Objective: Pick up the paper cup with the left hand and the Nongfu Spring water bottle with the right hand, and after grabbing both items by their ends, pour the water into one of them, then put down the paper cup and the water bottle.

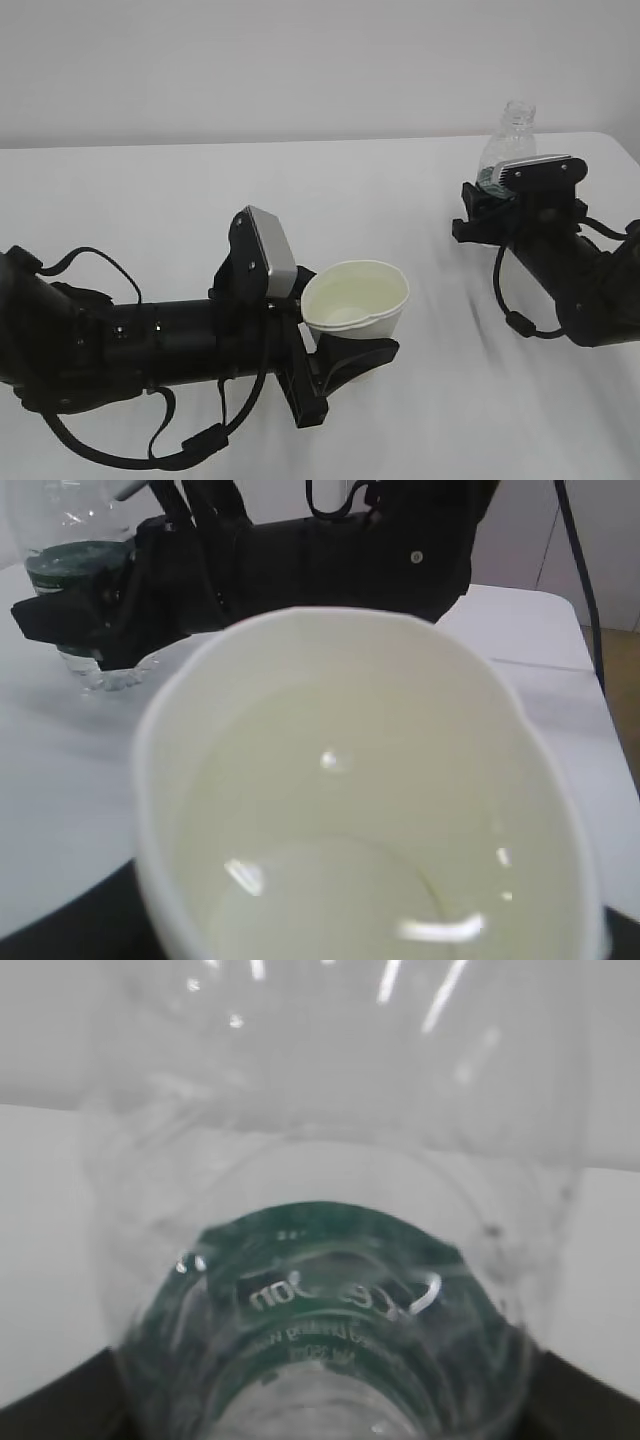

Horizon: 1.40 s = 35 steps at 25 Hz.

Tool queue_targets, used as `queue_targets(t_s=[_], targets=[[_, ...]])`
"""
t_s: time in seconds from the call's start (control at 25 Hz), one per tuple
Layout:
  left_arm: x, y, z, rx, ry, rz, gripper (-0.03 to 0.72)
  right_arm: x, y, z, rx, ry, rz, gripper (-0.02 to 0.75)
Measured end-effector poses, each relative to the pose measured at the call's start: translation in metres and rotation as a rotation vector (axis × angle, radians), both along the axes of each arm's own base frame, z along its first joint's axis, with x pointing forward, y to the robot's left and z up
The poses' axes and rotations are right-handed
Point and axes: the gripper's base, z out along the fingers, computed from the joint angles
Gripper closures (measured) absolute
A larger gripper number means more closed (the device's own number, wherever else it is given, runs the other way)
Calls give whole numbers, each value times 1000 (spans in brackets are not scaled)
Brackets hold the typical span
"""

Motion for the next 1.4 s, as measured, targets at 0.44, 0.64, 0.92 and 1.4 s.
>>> queue_targets(t_s=[0.44, 0.64, 0.92, 1.4], targets=[[0, 0, 0, 1, 0, -2, 233, -1, 3, -14, -17, 21, 34, 274], [0, 0, 0, 2, 0, -2, 233, -1, 3, -14, -18, 21, 36, 223], [0, 0, 0, 3, 0, -3, 233, -1, 3, -13, -29, 13, 38, 90], [0, 0, 0, 2, 0, -1, 233, -19, 0, 4, -66, 10, 44, 82]])
